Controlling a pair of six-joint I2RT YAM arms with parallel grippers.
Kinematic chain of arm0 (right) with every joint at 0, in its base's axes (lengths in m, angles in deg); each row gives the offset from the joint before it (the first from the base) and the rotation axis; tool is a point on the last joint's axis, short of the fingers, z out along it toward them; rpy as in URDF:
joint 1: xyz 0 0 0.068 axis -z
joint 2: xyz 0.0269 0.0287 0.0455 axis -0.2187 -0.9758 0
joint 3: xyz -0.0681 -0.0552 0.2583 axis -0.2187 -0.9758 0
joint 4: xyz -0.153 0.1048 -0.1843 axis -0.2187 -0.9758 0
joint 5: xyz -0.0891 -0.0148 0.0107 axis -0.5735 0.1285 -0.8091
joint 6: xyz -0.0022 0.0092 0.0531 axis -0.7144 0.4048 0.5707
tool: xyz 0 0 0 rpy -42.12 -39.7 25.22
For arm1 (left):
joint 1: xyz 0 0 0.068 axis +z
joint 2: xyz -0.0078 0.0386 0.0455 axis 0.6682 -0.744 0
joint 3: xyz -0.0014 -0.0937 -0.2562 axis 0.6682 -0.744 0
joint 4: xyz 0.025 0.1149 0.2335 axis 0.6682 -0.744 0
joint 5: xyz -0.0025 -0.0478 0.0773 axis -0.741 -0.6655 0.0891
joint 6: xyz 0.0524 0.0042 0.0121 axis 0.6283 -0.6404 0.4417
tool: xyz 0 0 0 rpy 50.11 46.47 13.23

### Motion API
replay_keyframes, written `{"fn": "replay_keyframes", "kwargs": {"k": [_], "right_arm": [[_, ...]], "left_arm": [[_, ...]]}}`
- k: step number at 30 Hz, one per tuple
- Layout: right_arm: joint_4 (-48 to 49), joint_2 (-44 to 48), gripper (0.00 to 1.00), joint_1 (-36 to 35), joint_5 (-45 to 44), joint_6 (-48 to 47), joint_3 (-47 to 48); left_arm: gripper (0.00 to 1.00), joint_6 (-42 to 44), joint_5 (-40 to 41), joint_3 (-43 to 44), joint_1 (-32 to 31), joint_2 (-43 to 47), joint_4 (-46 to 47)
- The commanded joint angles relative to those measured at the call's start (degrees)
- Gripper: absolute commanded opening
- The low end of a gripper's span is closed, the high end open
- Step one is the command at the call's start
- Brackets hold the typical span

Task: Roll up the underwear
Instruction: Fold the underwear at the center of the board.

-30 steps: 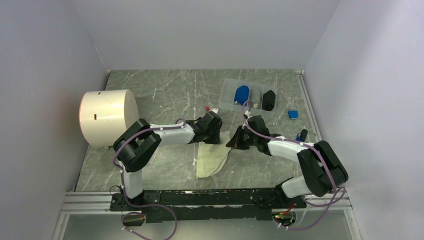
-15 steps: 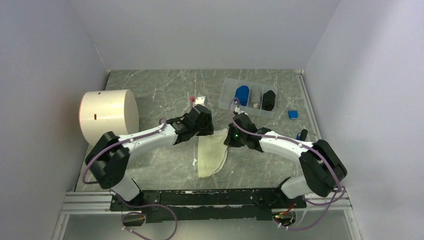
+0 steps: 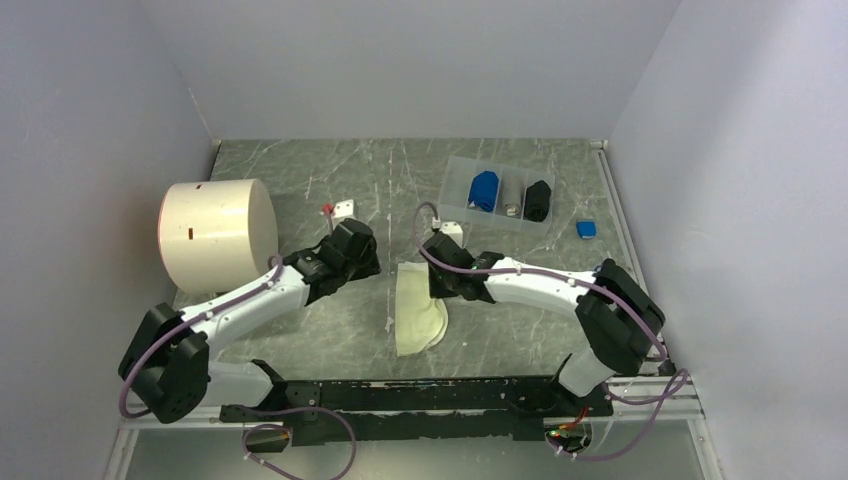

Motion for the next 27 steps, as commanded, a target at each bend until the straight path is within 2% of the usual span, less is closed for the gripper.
{"fn": "replay_keyframes", "kwargs": {"k": [1, 16, 27], "right_arm": [[-1.56, -2.92, 0.0, -2.6, -3.77, 0.84, 4.29], [-0.89, -11.58, 0.02, -5.5, -1.6, 1.83, 12.43], [-2.66, -13.11, 0.04, -7.07, -2.17, 0.13, 14.42]], "left_arm": [[0.54, -0.51, -0.57, -2.29, 1.97, 3.78, 0.41], [0.53, 0.68, -3.91, -5.19, 5.36, 5.94, 0.7], [0.52, 0.49, -5.17, -5.78, 6.16, 5.81, 1.34]]}}
